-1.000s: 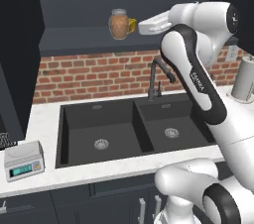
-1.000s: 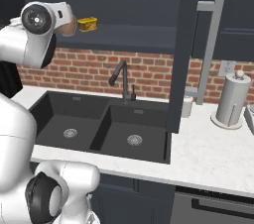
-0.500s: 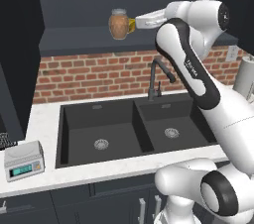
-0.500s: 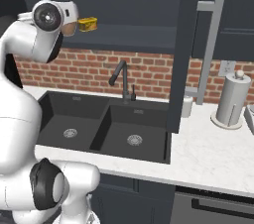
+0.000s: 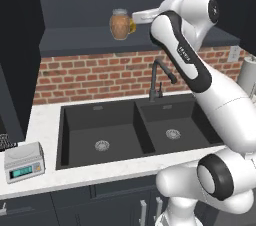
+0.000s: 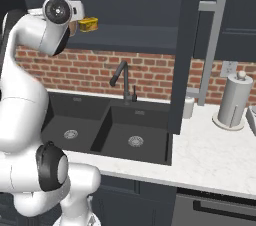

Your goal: Pick the honey bottle and place it on the digital scale for weighing, and close the cabinet.

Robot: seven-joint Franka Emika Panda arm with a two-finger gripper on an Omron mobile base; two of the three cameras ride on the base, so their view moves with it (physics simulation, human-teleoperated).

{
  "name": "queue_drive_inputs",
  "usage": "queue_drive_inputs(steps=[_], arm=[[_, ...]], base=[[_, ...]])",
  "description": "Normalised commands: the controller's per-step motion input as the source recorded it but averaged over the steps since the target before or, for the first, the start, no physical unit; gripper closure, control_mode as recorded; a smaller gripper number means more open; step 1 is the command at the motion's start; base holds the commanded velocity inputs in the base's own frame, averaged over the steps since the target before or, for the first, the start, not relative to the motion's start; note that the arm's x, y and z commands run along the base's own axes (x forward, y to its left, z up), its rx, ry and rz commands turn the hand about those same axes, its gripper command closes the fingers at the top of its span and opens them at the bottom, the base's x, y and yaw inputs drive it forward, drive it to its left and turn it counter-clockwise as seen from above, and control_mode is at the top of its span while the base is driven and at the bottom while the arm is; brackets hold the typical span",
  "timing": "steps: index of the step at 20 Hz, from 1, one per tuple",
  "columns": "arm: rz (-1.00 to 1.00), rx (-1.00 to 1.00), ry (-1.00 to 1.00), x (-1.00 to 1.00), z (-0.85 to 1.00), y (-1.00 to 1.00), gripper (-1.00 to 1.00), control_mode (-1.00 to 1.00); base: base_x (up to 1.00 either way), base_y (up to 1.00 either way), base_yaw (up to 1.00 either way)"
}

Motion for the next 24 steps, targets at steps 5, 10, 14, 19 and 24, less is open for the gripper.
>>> queue_drive_inputs(steps=[5,10,14,19,24], arm=[[0.00,0.00,0.04,0.40,0.00,0.00,-1.00,-1.00],[0.00,0.00,0.06,0.41,0.00,0.01,-1.00,-1.00],[0.00,0.00,0.03,0.42,0.00,0.05,-1.00,-1.00],[0.00,-0.01,0.03,0.38,0.00,0.09,-1.00,-1.00],[0.00,0.00,0.02,0.26,0.00,0.21,-1.00,-1.00]], base=[[0.00,0.00,0.00],[0.00,0.00,0.00],[0.00,0.00,0.00],[0.00,0.00,0.00],[0.00,0.00,0.00]])
